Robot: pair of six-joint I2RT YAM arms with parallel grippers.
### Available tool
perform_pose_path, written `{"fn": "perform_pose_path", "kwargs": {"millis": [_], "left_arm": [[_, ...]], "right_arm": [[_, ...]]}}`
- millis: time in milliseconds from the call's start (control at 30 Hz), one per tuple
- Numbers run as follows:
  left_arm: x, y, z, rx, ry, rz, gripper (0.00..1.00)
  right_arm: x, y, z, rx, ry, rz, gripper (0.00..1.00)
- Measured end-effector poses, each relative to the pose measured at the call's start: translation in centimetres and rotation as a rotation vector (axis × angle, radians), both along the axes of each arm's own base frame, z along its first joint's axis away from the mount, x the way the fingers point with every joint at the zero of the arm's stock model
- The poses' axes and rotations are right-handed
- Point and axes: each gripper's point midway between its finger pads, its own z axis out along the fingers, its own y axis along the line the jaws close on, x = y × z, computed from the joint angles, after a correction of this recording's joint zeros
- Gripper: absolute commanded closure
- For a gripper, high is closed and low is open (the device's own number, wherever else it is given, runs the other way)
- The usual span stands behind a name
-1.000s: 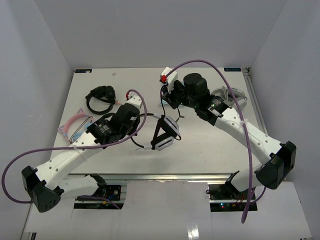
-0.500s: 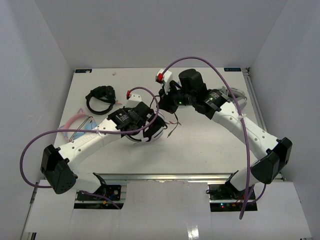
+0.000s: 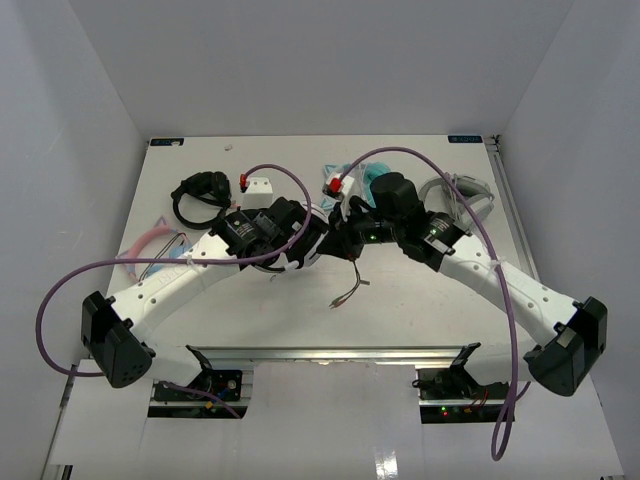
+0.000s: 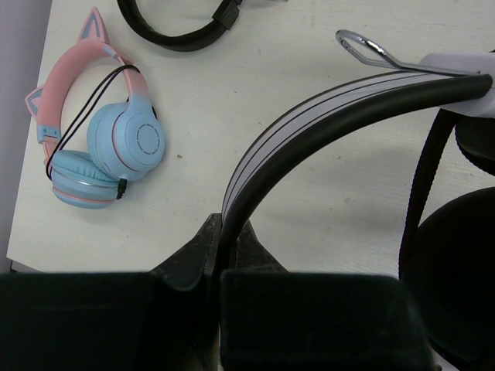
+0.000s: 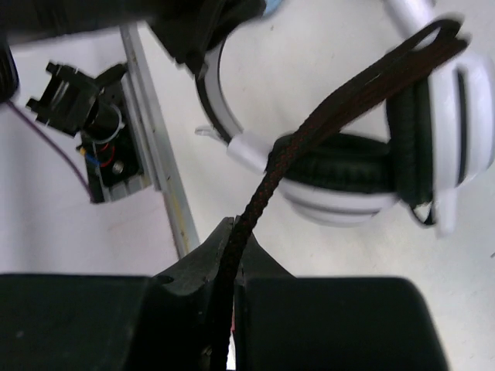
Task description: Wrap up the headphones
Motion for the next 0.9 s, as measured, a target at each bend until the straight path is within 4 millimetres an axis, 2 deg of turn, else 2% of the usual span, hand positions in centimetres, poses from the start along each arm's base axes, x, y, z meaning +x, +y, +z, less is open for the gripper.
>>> {"fn": "perform_pose_path", "kwargs": {"millis": [167, 467, 667, 900], "left_arm": [[0.1, -0.1, 1.2, -0.026, -0.018, 0.011, 1.00], [0.1, -0.1, 2.7, -0.078, -0.049, 0.031, 1.00], [-0.1, -0.4, 3.2, -0.124, -0.056, 0.031, 1.00], [-0.8, -0.2, 5.3, -0.237, -0.121, 0.034, 1.00]], "right_arm": [[-2.1, -1.1, -2.7, 0.024, 0.047, -0.023, 0.92], [-4.4, -1.1, -7.5, 0.069, 0.064, -0.090, 0.92], [-4.4, 0.5, -8.3, 0.098, 0.017, -0.119, 0.88], [-3.3, 0.7, -9.3, 0.111, -0.049, -0.212, 0.85]]}}
